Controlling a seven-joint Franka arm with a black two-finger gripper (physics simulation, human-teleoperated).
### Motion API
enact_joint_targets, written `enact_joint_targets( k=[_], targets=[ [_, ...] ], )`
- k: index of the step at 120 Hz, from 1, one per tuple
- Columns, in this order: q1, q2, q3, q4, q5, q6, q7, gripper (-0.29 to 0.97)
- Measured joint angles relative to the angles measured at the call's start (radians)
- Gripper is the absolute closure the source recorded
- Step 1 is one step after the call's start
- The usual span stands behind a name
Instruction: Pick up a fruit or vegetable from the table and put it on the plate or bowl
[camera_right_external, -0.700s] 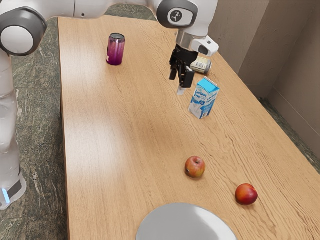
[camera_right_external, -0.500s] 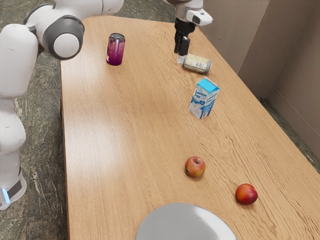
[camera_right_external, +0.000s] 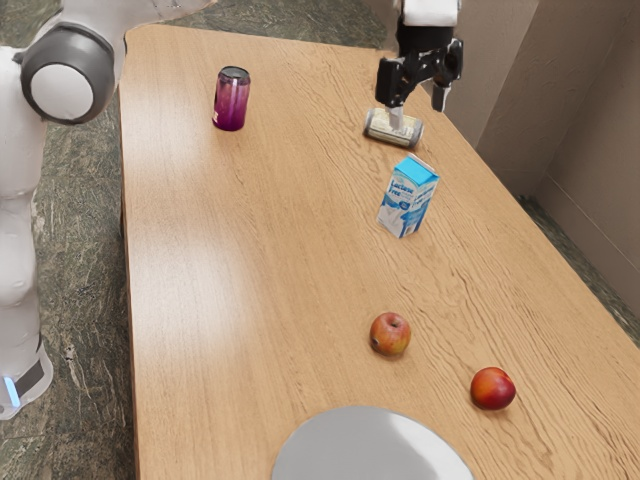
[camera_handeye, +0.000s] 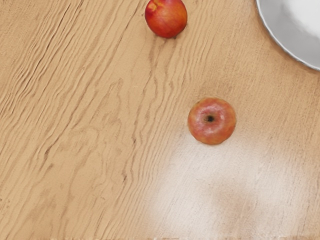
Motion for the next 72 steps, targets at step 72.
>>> enact_joint_targets(
  k=[72],
  targets=[
    [-0.109,0.278,0.001,-0.052,0.066,0.175,0.266,0.00]
  ],
)
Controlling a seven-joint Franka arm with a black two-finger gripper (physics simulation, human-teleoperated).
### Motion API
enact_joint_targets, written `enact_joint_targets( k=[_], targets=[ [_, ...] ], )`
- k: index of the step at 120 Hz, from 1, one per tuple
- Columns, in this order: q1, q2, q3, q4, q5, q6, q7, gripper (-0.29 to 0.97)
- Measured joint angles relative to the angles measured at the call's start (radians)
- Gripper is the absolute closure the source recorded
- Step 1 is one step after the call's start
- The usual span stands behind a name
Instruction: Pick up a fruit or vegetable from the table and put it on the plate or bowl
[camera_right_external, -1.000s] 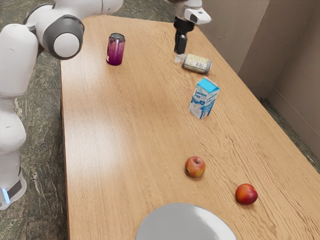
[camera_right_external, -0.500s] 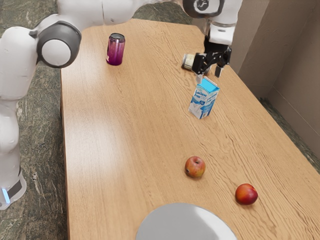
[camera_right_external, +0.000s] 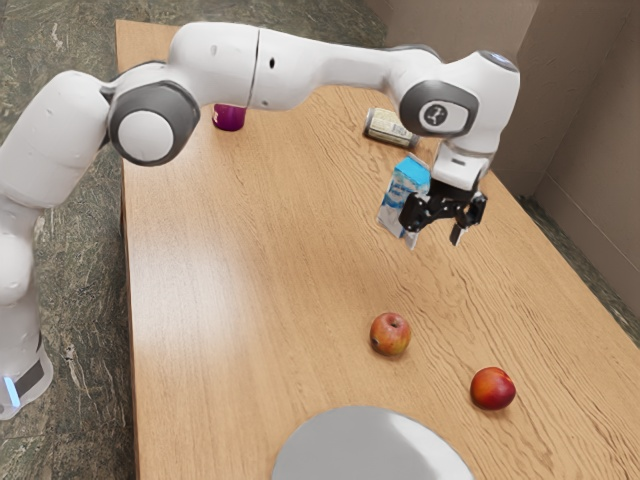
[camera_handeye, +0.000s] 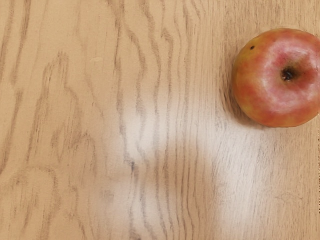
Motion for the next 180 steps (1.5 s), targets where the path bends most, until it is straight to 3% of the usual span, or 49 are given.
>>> enact_joint_targets(
  k=[64,101,180],
  targets=[
    [-0.075,-0.001,0.001,-0.081,0.000,-0.004,0.084,0.00],
    [-0.075,-0.196,0.008,-0.324,-0.008,0.015,0.103,0.00],
    [-0.108,-0.208,0.007,-0.400,-0.026,0.056,0.097,0.00]
  ],
)
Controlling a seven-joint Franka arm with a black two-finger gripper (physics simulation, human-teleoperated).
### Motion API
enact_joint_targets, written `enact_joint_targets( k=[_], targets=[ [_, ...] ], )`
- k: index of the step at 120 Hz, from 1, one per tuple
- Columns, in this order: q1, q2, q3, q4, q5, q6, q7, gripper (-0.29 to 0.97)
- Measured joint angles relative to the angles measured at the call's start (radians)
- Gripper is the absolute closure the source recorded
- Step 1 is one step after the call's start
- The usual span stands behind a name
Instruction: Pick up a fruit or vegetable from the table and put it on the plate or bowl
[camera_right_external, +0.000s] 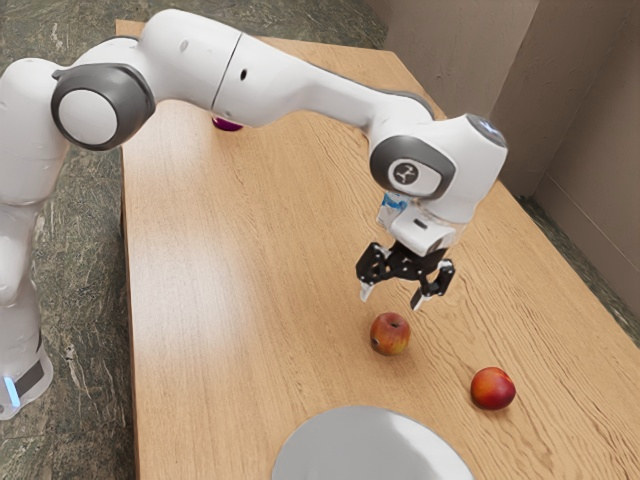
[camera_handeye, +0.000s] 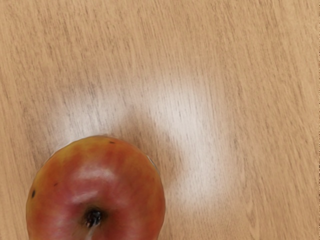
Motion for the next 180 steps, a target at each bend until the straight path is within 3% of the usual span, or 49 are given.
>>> enact_joint_targets(
  k=[46,180],
  targets=[
    [0.001,-0.106,-0.002,-0.108,-0.026,0.047,-0.002,0.00],
    [-0.016,-0.092,-0.003,-0.165,-0.040,0.093,-0.004,0.00]
  ],
)
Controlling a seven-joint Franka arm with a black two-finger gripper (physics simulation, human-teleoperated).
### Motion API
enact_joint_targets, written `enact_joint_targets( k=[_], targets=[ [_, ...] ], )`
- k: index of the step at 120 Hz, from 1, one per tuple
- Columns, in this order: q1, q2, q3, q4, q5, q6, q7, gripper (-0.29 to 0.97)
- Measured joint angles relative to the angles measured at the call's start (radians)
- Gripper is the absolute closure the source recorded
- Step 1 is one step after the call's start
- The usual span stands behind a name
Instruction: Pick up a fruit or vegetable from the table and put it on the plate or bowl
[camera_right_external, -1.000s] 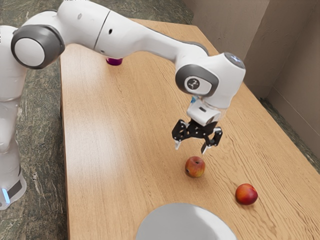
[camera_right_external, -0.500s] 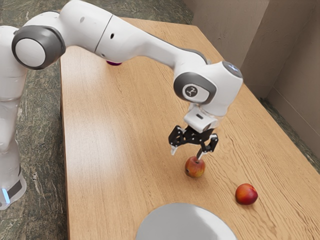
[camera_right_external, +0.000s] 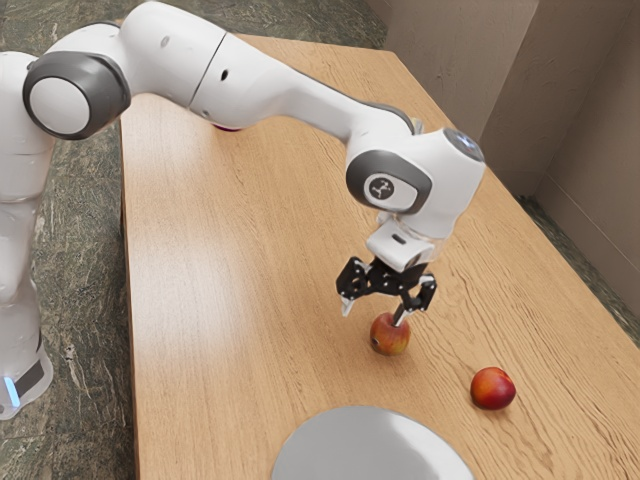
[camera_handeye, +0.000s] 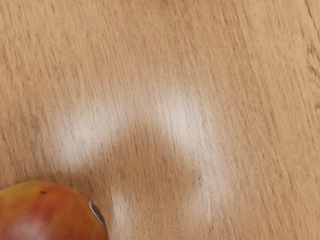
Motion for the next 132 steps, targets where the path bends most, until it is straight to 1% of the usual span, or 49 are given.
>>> enact_joint_targets(
  k=[52,86,132],
  targets=[
    [-0.001,0.014,0.001,0.002,-0.005,0.034,-0.001,0.00],
    [0.000,0.045,0.001,0.006,-0.006,0.062,-0.001,0.00],
    [0.009,0.041,0.004,0.018,-0.002,0.077,-0.001,0.00]
  ],
)
